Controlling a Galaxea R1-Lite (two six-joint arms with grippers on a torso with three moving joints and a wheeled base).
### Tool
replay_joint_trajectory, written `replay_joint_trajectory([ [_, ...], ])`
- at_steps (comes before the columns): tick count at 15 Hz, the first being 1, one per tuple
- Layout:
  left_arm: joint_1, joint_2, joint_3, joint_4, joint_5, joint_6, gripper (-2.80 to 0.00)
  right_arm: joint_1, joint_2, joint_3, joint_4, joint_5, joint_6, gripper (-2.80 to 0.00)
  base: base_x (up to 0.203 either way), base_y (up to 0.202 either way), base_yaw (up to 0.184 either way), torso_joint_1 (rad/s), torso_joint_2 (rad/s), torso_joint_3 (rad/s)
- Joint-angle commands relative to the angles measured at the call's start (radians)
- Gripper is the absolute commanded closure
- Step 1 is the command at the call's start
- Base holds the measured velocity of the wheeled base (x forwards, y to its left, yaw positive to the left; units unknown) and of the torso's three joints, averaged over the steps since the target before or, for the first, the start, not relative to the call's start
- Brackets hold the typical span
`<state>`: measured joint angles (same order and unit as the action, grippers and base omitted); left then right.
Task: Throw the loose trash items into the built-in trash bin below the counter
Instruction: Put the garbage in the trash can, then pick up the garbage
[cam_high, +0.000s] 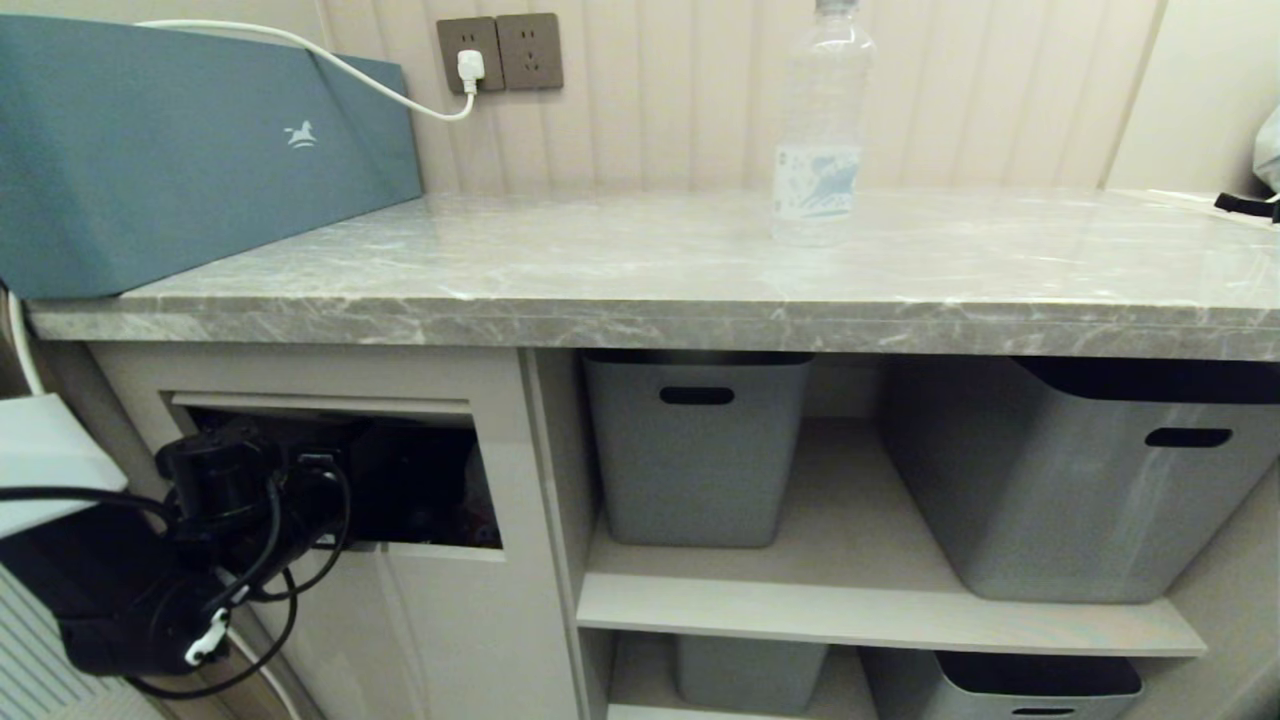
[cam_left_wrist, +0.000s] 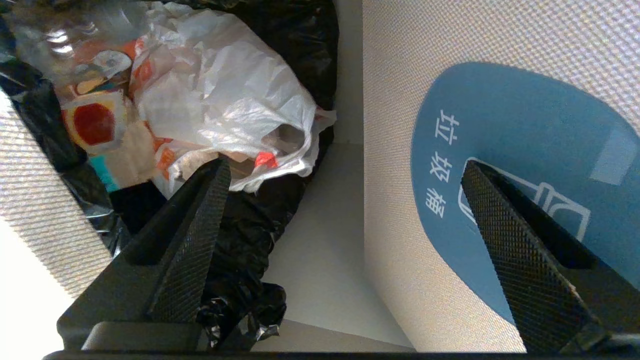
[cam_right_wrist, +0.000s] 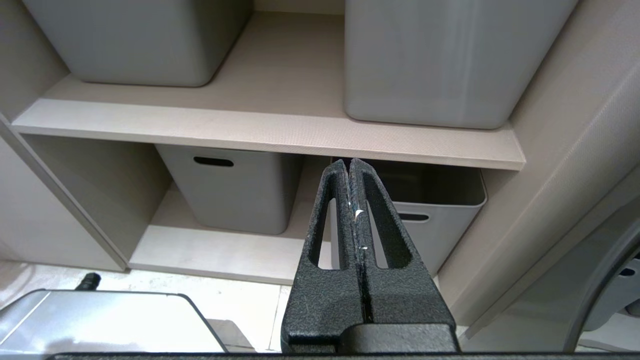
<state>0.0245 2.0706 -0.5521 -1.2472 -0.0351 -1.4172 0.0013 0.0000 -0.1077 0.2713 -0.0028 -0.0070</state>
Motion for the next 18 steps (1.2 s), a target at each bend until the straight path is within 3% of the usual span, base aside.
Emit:
replay_joint_trajectory([
  [1, 0.0, -0.003, -0.002, -0.006, 0.0, -0.008, -2.8, 0.0, 0.0, 0.0, 0.002, 0.0, -0.001, 0.0, 0.0, 0.0, 0.0, 0.0, 0.0, 0.0],
  [5, -0.001, -0.054, 0.061, -0.007, 0.0, -0.011, -2.8, 0.0, 0.0, -0.001, 0.002, 0.0, -0.002, 0.0, 0.0, 0.0, 0.0, 0.0, 0.0, 0.0],
  [6, -0.002, -0.081, 0.102, -0.008, 0.001, -0.013, 0.0, 0.0, 0.0, -0.001, 0.002, 0.0, -0.002, 0.0, 0.0, 0.0, 0.0, 0.0, 0.0, 0.0],
  [11, -0.017, -0.318, 0.302, -0.017, 0.047, -0.055, 0.0, 0.0, 0.0, -0.001, 0.002, 0.0, -0.002, 0.0, 0.0, 0.0, 0.0, 0.0, 0.0, 0.0],
  [13, -0.025, -0.458, 0.38, -0.012, 0.063, -0.031, 0.0, 0.0, 0.0, -0.001, 0.002, 0.0, -0.002, 0.0, 0.0, 0.0, 0.0, 0.0, 0.0, 0.0],
  [14, -0.033, -0.537, 0.421, -0.003, 0.069, 0.022, 0.0, 0.0, 0.0, 0.0, 0.002, 0.0, -0.001, 0.0, 0.0, 0.0, 0.0, 0.0, 0.0, 0.0],
  [15, -0.044, -0.62, 0.468, 0.006, 0.068, 0.114, 0.0, 0.0, 0.0, -0.001, 0.002, 0.0, -0.007, 0.0, 0.0, 0.0, 0.0, 0.0, 0.0, 0.0],
  [18, -0.073, -0.849, 0.532, 0.076, 0.031, 0.451, 0.0, 0.0, 0.0, 0.0, 0.002, 0.004, -0.018, 0.0, 0.0, 0.0, 0.0, 0.0, 0.0, 0.0],
])
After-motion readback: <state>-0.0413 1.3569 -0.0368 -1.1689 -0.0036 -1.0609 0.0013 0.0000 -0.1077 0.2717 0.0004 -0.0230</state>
